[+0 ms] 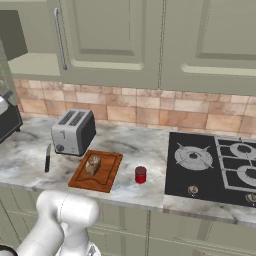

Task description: Pick the bread, place it on the cutting board, pick the jam, place it on the counter, and close the cabinet.

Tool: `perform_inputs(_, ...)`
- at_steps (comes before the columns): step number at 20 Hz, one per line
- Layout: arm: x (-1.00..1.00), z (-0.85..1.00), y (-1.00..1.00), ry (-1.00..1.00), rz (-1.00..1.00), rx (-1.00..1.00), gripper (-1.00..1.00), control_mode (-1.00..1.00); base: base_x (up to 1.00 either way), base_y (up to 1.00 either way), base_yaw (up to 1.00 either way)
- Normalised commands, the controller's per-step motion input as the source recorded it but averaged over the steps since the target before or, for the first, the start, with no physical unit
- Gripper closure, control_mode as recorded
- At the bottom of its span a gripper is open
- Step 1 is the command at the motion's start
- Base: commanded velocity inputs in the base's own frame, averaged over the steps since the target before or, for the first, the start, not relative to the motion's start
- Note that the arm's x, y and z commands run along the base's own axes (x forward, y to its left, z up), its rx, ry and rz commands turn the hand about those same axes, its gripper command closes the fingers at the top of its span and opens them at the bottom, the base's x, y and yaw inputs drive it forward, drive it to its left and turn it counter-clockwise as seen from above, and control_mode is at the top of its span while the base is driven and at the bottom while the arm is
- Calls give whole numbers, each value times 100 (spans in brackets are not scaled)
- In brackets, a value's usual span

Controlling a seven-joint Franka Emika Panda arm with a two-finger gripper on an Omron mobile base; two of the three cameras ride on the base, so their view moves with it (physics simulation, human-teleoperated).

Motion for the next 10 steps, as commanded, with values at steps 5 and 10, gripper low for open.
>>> perform_inputs(5, 48, 0, 0, 0, -6, 0, -100, -100, 0, 0, 0)
perform_inputs(10, 47, 0, 0, 0, -7, 0, -100, -100, 0, 0, 0)
